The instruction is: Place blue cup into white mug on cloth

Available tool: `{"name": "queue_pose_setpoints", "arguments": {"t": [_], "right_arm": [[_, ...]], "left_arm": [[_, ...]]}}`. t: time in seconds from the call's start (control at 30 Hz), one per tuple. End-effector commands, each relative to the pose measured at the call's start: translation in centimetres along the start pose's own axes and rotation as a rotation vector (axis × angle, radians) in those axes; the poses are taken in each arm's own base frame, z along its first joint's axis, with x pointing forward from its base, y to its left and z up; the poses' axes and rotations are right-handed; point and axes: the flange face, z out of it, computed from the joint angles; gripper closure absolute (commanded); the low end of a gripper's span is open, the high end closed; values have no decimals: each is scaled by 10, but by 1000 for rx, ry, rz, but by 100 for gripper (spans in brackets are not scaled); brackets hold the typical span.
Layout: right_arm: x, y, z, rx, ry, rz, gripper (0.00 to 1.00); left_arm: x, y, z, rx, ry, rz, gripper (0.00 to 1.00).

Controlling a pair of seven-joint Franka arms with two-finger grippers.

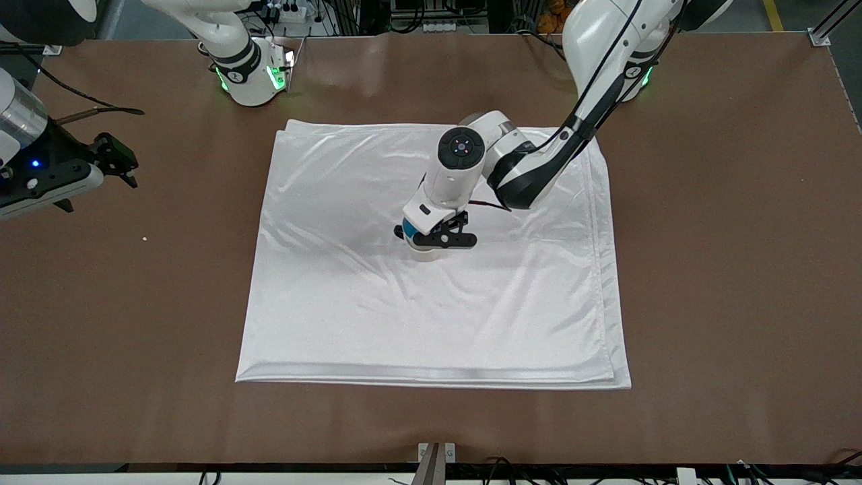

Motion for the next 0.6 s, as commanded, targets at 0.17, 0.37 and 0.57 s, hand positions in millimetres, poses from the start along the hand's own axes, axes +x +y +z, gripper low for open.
{"name": "queue_pose_setpoints", "arguments": {"t": [0.17, 0.37, 0.57], "right_arm": [[-4, 3, -1, 17, 9, 21, 0], [-12, 18, 0, 22, 1, 62, 0], [-10, 20, -1, 62, 23, 247, 0]], "left_arm": [[3, 0, 4, 16, 25, -13, 100], [5, -1, 3, 17, 29, -14, 0], [8, -1, -8, 13, 50, -17, 0]]}}
